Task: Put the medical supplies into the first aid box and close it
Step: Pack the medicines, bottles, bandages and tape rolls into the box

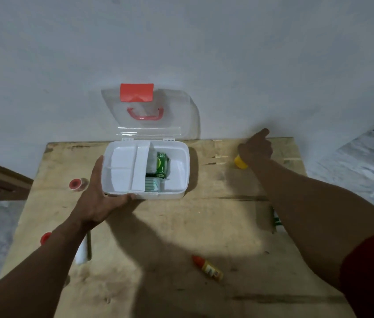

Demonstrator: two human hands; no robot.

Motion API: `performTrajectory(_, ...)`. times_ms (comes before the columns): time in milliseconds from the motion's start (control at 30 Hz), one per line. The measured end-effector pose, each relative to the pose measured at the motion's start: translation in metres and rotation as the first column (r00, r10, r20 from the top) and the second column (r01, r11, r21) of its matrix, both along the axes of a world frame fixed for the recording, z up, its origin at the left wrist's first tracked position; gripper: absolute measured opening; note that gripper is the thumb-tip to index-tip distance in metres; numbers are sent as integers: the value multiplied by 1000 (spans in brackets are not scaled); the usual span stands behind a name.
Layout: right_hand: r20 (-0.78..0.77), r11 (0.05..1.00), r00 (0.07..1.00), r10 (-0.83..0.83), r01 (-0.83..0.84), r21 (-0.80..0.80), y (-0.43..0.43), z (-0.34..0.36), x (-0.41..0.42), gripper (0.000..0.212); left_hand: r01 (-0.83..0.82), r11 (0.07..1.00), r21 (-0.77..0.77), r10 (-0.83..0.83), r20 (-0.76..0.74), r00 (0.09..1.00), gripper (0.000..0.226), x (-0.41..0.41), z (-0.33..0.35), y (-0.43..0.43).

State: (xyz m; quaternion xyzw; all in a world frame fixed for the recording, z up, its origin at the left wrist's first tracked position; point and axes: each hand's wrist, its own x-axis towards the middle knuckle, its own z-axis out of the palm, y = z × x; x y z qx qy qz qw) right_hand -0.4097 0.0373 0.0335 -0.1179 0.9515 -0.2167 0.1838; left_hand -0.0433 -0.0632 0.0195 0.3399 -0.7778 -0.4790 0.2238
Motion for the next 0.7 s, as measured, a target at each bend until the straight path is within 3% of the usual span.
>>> performTrajectory(267,25,996,996,80,-79,-30,21,12,22,59,-42,999,35,41,31,999,107,4,4,6)
performTrajectory(467,-56,970,994,91,-101,-223,35,43,66,58,-87,992,94,84,38,996,105,7,-1,7)
performTrajectory(700,-256,867,962,98,-209,-453,31,81,137,55,-92,990,106,90,22,996,107,12,1,9)
